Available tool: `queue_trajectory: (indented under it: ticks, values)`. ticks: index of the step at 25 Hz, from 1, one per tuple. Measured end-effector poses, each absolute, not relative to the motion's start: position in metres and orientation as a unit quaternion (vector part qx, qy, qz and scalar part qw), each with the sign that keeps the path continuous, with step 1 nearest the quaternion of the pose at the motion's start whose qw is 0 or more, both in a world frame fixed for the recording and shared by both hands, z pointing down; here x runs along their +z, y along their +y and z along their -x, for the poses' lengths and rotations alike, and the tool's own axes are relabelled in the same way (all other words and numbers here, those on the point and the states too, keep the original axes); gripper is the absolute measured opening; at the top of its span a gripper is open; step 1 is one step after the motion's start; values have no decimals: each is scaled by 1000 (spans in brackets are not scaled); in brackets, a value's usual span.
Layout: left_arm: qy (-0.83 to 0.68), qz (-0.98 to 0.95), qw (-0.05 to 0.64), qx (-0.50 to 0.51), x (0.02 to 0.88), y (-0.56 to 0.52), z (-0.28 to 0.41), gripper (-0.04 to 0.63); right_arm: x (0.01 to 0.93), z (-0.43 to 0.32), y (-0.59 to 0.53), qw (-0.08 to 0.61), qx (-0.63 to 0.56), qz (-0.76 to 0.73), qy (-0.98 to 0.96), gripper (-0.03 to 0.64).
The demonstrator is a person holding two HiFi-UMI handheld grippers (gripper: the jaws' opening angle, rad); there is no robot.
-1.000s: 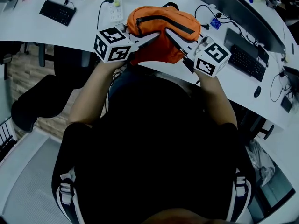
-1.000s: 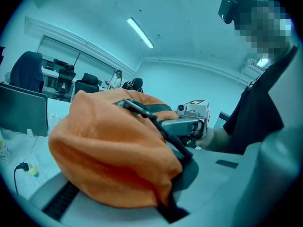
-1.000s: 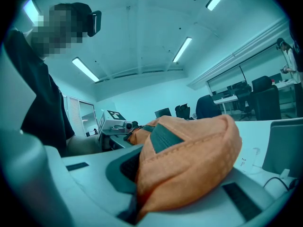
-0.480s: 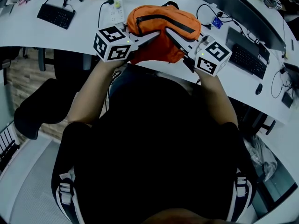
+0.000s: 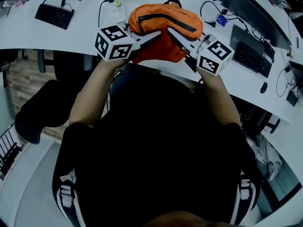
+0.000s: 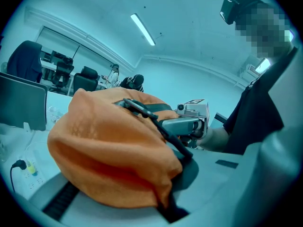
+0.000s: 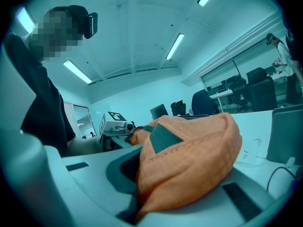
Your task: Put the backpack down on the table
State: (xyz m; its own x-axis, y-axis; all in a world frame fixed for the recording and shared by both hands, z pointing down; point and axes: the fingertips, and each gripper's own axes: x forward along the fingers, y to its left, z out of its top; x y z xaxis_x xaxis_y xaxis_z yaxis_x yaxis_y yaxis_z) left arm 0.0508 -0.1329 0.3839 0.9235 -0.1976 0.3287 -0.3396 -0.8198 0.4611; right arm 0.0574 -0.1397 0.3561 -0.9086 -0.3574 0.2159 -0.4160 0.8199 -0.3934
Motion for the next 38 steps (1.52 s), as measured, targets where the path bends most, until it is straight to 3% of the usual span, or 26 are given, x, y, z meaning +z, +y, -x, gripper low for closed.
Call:
queue_trajectory:
  ticks: [38]
  values:
    - [-119,-908,357,184,504,-130,-40,40,473,-56,-138,120,311,-208,-920,38]
